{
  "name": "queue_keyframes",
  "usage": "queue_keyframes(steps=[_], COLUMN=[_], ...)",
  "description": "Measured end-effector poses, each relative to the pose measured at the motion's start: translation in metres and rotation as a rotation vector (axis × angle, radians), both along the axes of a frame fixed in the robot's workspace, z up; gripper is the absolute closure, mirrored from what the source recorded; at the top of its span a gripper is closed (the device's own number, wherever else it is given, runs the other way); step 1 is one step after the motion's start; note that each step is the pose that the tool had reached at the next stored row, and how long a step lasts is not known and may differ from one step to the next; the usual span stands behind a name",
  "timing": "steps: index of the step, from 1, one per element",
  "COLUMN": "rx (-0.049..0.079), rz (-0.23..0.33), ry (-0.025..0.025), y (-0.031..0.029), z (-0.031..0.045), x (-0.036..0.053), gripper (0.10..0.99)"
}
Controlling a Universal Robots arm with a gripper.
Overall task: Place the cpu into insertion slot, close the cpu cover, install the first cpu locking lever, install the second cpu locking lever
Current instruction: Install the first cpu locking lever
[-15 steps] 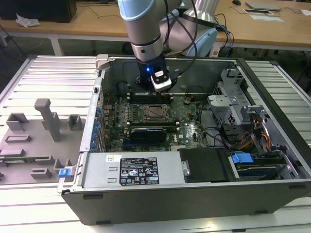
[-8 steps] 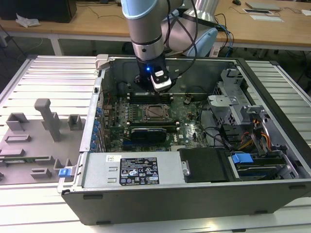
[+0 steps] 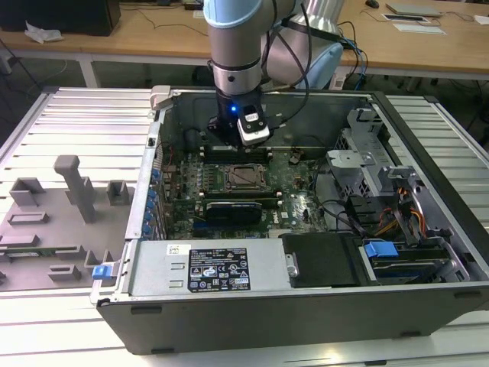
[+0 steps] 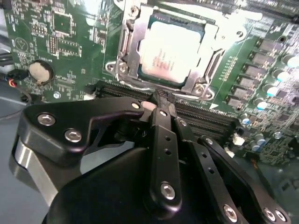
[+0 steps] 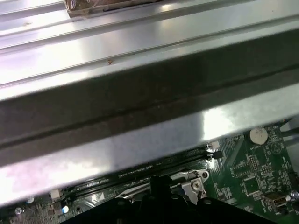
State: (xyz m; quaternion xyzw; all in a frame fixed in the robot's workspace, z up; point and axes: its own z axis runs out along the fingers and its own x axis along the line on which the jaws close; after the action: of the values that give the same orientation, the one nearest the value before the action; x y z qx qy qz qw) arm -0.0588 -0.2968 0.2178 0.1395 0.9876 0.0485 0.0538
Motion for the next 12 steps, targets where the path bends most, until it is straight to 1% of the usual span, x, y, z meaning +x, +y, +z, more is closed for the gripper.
queue_keyframes(steps=[2, 5, 6, 7, 8, 11, 12], rx=[-0.008, -0.012, -0.013, -0.019, -0.029, -0.086, -0.089], rz=[0.000, 0.000, 0.000, 0.000, 0.000, 0.002, 0.003], ry=[0.0000, -0.0001, -0.0001, -0.0002, -0.0001, -0.0001, 0.0001], y=[-0.0072, -0.0141, -0.0155, -0.0163, -0.0170, -0.0195, -0.0204], z=[-0.0002, -0.0003, -0.0004, -0.0005, -0.0004, -0.0004, -0.0004], x=[0.0000, 0.0001, 0.0000, 0.0001, 0.0000, 0.0001, 0.0000], gripper=[0.980, 0.980, 0.980, 0.980, 0.980, 0.980, 0.980])
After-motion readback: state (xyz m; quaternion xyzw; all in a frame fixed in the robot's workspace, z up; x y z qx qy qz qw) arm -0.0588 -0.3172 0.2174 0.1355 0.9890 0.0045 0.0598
